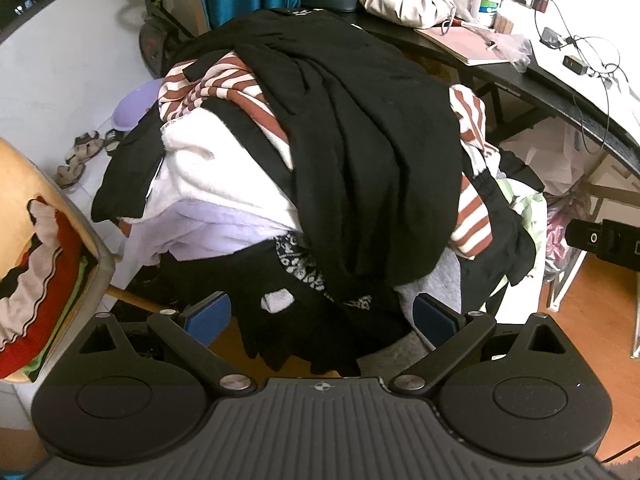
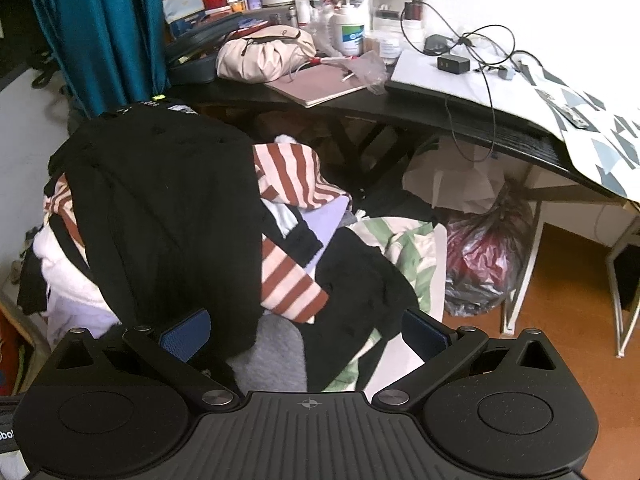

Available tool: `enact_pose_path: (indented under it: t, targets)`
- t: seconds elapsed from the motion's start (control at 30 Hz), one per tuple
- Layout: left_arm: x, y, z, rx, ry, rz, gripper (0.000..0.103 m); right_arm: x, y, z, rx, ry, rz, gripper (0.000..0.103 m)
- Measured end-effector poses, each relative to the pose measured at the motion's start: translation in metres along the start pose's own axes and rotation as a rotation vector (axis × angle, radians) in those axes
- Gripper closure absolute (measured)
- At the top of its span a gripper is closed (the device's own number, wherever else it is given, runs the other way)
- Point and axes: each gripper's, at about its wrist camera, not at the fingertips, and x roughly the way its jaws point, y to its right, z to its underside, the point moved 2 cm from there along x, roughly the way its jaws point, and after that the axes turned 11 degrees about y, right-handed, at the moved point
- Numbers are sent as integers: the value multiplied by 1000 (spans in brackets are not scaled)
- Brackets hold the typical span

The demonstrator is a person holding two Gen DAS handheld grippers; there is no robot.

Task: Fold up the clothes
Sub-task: 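Reach both grippers into the heap toward the black garment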

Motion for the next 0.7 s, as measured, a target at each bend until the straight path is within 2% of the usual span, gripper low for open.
enact_pose_path:
  t: [0.2, 0.47, 0.63, 0.7]
  targets:
    - [16, -43, -20, 2, 11, 64, 4, 8, -48, -10, 4, 56, 162, 1]
    - [39, -118, -51, 33, 42, 101, 4, 22, -123, -15, 20, 69, 200, 1]
    - [52, -149, -59, 51, 75, 135, 4, 27, -167, -16, -29, 97, 248, 1]
    - [56, -157, -60, 54, 81, 149, 4, 31, -178, -16, -28, 82, 225, 1]
